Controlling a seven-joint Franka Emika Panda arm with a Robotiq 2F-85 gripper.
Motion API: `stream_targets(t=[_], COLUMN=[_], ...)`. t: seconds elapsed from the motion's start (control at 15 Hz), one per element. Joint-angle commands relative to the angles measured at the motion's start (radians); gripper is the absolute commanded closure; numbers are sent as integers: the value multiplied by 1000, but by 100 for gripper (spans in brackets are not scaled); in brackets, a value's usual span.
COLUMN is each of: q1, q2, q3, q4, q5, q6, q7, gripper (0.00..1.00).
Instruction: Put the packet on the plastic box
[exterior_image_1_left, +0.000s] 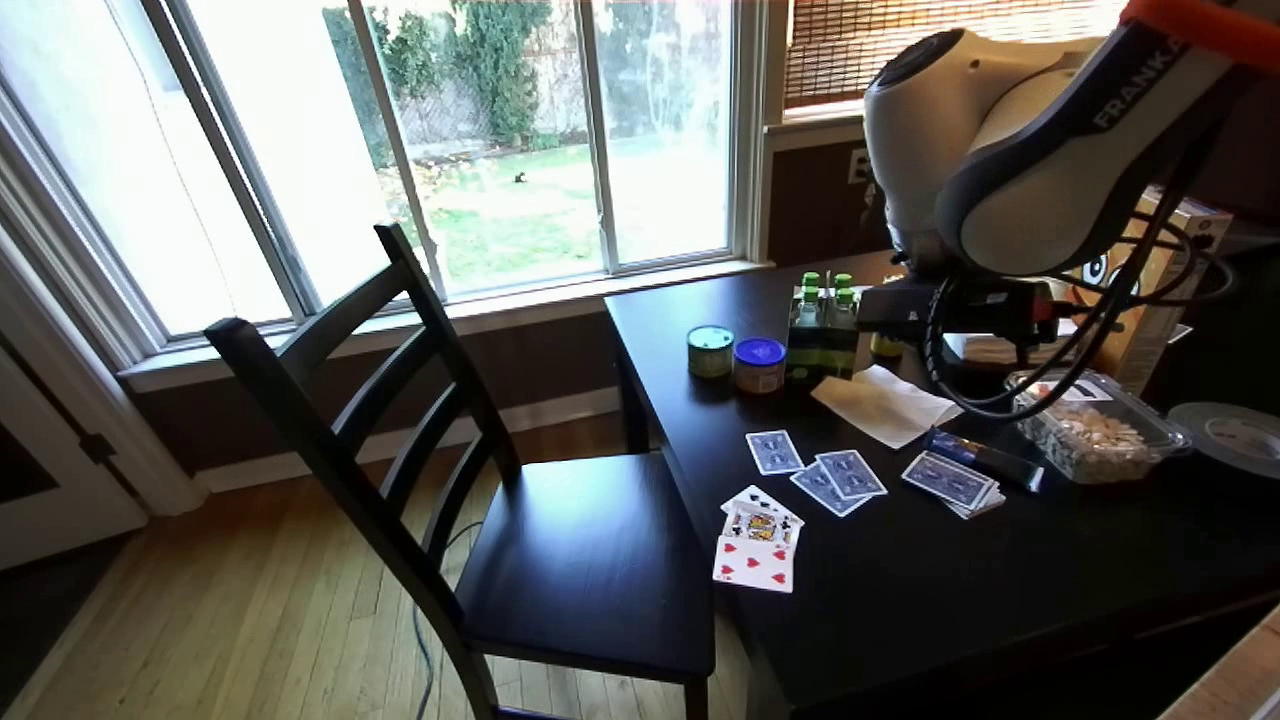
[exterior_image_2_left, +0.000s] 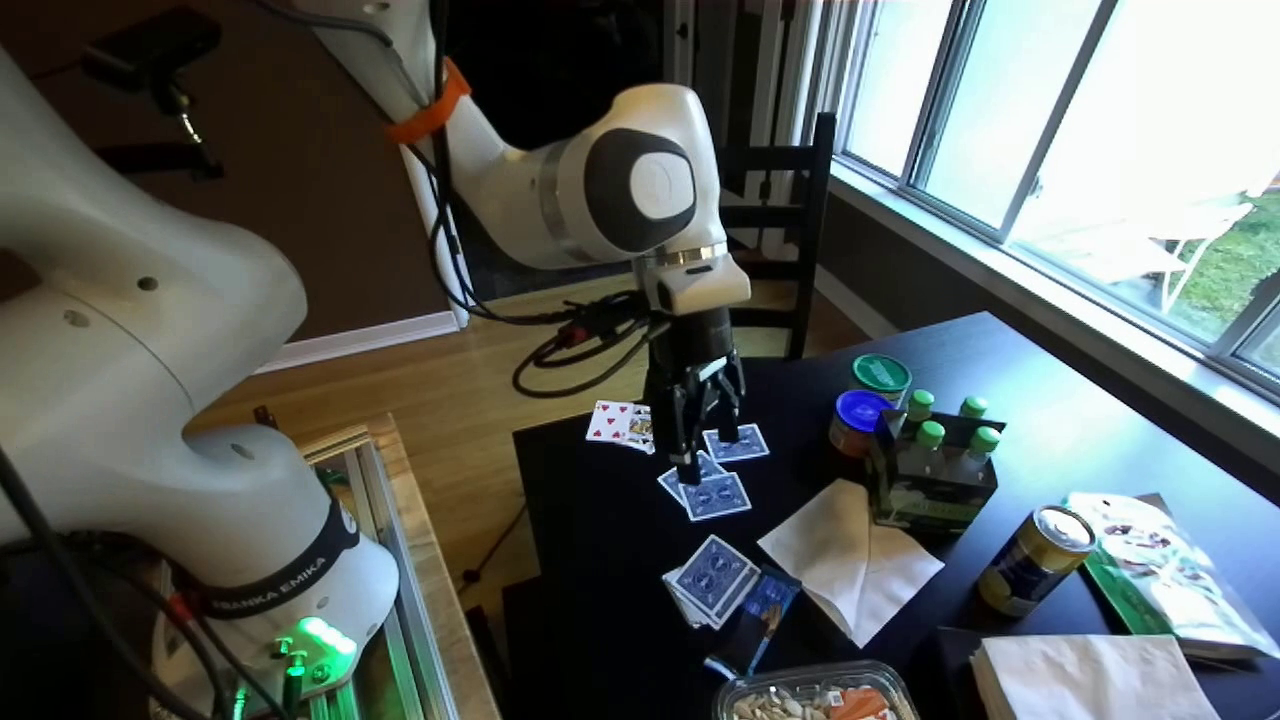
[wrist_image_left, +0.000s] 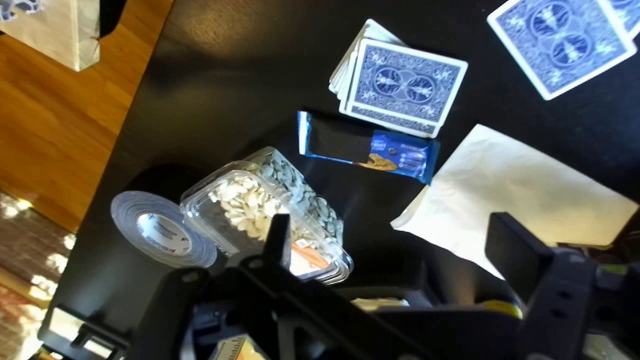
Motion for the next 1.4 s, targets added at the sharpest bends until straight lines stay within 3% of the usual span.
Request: stream_targets(t=[0.0, 0.2, 0.27, 0.4, 0.73, 1.0, 1.33], q1=[159, 354, 440, 546, 577, 686, 750], q2=[229, 357, 222, 265, 239, 368, 515], q3=[-168, -387, -463, -576, -598, -729, -811], q4=[95, 147, 71, 85, 87, 181, 291], q5=[-209, -305, -193, -191, -189, -234, -170], q6=[-85, -37, -17, -7, -11, -8, 4], q7=[207, 305, 198, 201, 198, 211, 119], gripper=[0, 0, 0, 0, 0, 0, 0])
